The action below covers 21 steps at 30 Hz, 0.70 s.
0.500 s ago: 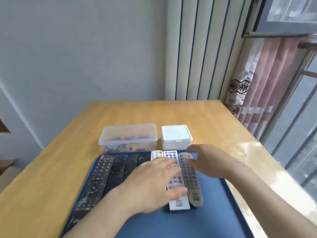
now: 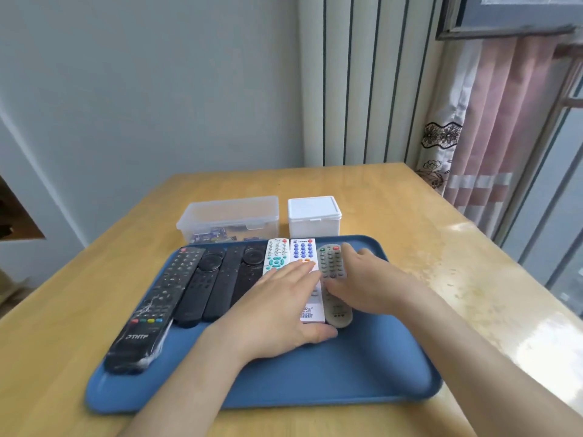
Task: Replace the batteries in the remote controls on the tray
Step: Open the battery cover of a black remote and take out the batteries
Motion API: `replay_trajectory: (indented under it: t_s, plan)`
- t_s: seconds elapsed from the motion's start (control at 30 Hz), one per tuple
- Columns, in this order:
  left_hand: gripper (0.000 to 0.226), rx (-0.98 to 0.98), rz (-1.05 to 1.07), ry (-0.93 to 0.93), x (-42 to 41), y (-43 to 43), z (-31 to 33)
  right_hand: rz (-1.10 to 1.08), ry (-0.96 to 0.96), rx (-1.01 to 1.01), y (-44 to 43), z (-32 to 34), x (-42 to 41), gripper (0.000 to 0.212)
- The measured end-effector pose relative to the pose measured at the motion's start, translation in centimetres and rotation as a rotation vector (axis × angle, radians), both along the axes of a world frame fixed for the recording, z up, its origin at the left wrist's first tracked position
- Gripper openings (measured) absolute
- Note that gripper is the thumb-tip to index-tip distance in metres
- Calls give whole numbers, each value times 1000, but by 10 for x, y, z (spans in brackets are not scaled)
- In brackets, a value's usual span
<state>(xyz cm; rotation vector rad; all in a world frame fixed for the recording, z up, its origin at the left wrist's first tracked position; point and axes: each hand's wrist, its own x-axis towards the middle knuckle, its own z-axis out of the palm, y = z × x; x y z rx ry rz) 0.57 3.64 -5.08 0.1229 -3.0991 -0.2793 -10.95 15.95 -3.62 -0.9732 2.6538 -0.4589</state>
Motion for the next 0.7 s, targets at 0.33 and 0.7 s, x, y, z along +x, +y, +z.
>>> replay_trajectory:
  t_s: [0.33, 0.7]
  plan:
    - [83, 27, -62, 227, 3, 14, -7, -87, -228, -95, 10, 9, -5, 68]
    - [41, 1027, -3, 526, 11, 17, 18, 19, -1502, -1149, 6, 31, 21, 36]
